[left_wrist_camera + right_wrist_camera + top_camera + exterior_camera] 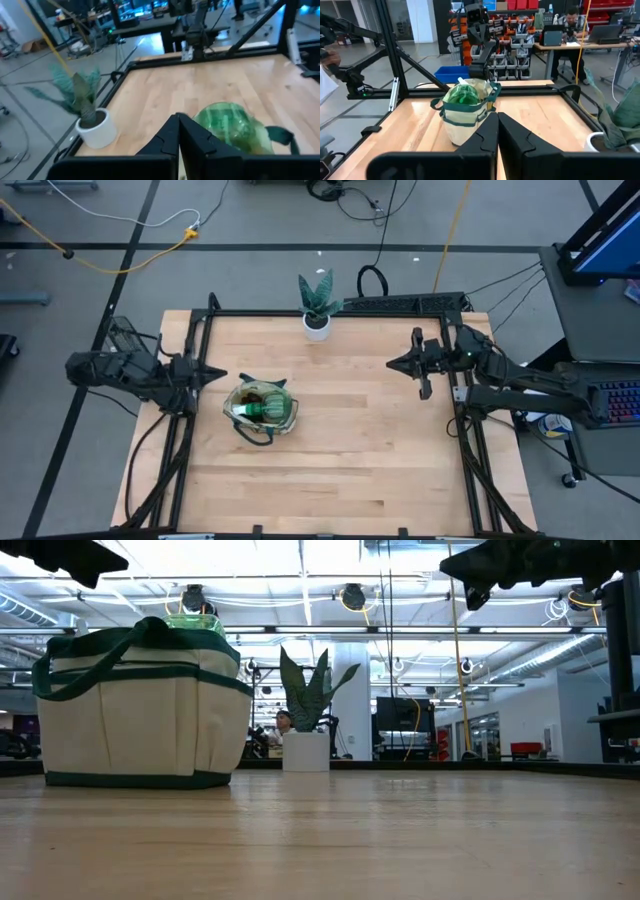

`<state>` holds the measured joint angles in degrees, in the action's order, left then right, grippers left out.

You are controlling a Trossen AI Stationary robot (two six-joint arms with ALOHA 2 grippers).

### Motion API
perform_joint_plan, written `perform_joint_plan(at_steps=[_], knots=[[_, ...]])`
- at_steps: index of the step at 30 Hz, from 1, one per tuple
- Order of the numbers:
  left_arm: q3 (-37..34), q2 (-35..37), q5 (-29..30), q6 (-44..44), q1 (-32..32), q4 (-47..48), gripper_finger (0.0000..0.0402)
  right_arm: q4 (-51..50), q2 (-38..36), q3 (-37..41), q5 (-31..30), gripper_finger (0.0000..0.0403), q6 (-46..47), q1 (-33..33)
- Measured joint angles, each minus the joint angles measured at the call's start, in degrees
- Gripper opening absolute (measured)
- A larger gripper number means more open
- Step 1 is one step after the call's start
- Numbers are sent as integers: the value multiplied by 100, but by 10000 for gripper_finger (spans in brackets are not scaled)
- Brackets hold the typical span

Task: Pick & Place Garden tools in Gardening bag
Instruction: Return to Home Position

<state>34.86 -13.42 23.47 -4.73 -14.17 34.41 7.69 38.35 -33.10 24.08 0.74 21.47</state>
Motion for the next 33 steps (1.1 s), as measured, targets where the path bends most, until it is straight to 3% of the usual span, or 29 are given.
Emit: perform_joint_plan(at_steps=[9, 14, 18, 26, 33], knots=[[-523, -1, -114, -251, 0, -779, 3, -290, -165, 0, -39, 0, 6, -2], [-762, -1, -111, -262, 0, -1181, 19, -313, -265, 36, -300, 0, 89, -41], [-944, -1, -98, -262, 0, -1419, 12, -189, -437, 354, -929, 0, 180, -230], [-1386, -1, -95, -252, 0, -2129, 16, 453, -878, 1062, -945, 0, 168, -542], [-1576, -1, -292, -237, -2, -2150, 3, 450, -1210, 1479, -947, 0, 163, -549]])
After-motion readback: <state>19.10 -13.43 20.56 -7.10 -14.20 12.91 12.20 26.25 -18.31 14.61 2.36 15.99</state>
